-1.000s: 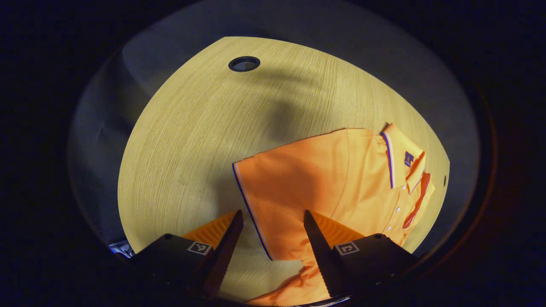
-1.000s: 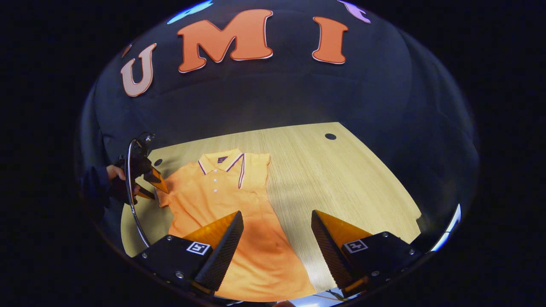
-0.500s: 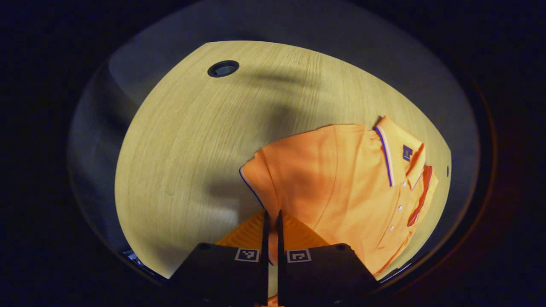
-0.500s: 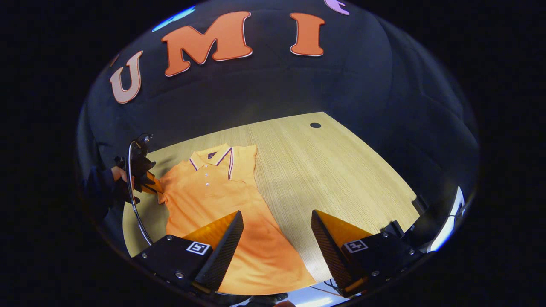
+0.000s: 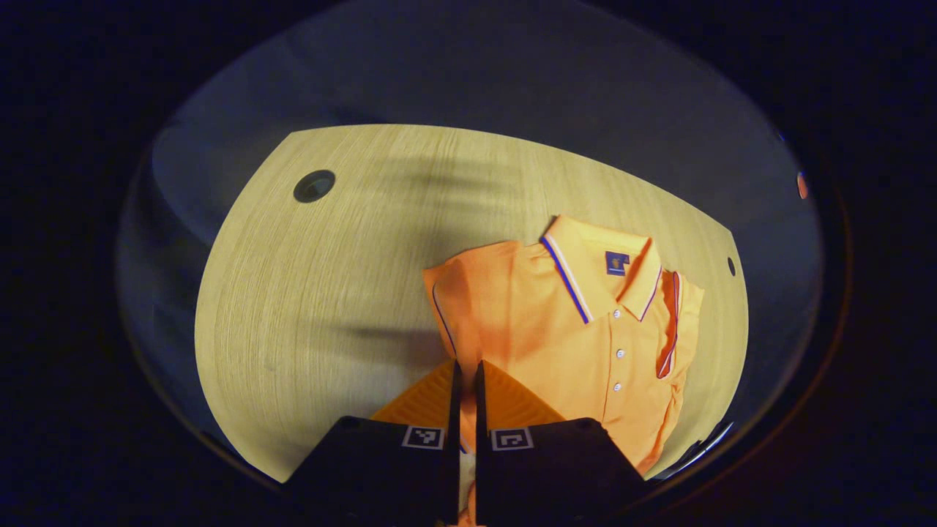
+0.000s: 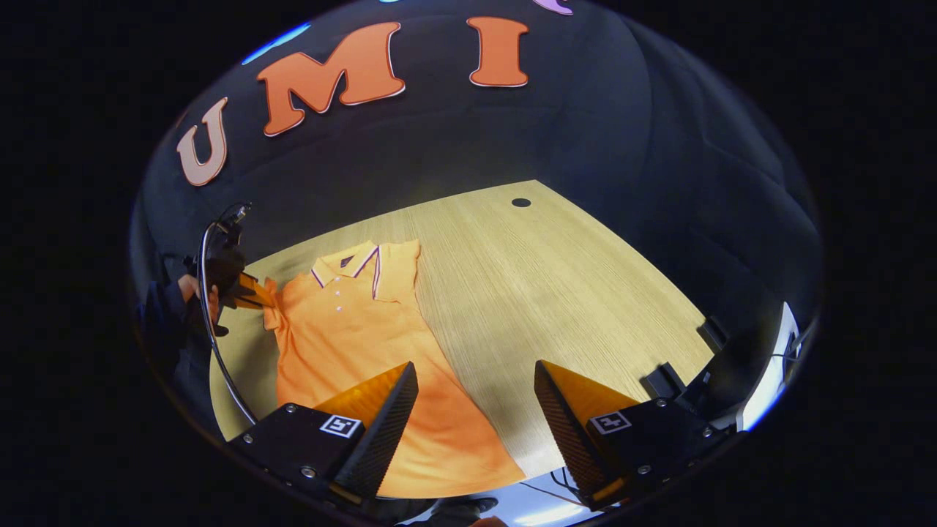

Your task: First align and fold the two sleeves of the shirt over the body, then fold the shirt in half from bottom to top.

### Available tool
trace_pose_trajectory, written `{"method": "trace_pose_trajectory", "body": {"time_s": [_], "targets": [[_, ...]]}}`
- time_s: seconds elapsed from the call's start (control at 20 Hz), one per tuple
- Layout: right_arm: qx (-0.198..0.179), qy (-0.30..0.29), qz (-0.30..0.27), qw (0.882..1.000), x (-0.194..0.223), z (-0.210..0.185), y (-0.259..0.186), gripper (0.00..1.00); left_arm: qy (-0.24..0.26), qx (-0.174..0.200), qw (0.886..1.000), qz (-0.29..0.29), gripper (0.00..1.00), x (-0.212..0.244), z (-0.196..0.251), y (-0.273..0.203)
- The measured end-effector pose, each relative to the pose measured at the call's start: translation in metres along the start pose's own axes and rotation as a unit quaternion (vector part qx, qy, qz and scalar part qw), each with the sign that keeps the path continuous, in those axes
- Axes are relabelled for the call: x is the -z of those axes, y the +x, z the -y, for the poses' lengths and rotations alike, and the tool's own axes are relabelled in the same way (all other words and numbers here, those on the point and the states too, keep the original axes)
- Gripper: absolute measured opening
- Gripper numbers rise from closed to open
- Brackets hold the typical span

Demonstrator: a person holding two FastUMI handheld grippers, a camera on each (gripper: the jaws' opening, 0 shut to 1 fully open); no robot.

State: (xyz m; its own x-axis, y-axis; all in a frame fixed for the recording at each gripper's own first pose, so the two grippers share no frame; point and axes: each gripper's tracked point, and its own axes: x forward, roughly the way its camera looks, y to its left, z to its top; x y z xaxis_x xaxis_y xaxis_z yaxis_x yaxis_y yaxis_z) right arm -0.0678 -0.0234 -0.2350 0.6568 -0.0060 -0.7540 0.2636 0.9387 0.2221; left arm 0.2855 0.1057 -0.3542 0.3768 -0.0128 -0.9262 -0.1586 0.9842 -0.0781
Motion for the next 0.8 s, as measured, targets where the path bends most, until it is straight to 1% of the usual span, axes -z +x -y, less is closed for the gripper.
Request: {"method": "trace_pose_trajectory", "body": {"time_s": [0.35,0.45,0.55,0.65,0.7,0.75,0.8], "targets": [[0.012,0.019,-0.002,1.0,0.005,0.015,-0.002,0.98,0.073,0.035,0.997,0.0,0.09,-0.005,0.061,0.01],[0.015,0.022,-0.004,1.0,0.009,0.017,-0.006,0.98,0.084,0.048,0.995,-0.003,0.09,-0.006,0.076,0.017],[0.019,0.023,-0.005,1.0,0.01,0.017,-0.006,0.98,0.088,0.072,0.993,-0.015,0.11,0.001,0.094,0.023],[0.019,0.024,-0.008,1.0,0.014,0.016,-0.007,0.98,0.09,0.095,0.991,-0.024,0.23,0.009,0.106,0.025],[0.015,0.024,-0.01,1.0,0.016,0.015,-0.007,0.98,0.091,0.098,0.991,-0.023,0.43,0.012,0.109,0.025],[0.011,0.024,-0.012,1.0,0.017,0.013,-0.006,0.98,0.095,0.1,0.99,-0.021,0.52,0.018,0.11,0.025],[0.002,0.021,-0.014,1.0,0.019,0.01,-0.006,0.98,0.096,0.102,0.99,-0.018,0.75,0.021,0.11,0.017]]}}
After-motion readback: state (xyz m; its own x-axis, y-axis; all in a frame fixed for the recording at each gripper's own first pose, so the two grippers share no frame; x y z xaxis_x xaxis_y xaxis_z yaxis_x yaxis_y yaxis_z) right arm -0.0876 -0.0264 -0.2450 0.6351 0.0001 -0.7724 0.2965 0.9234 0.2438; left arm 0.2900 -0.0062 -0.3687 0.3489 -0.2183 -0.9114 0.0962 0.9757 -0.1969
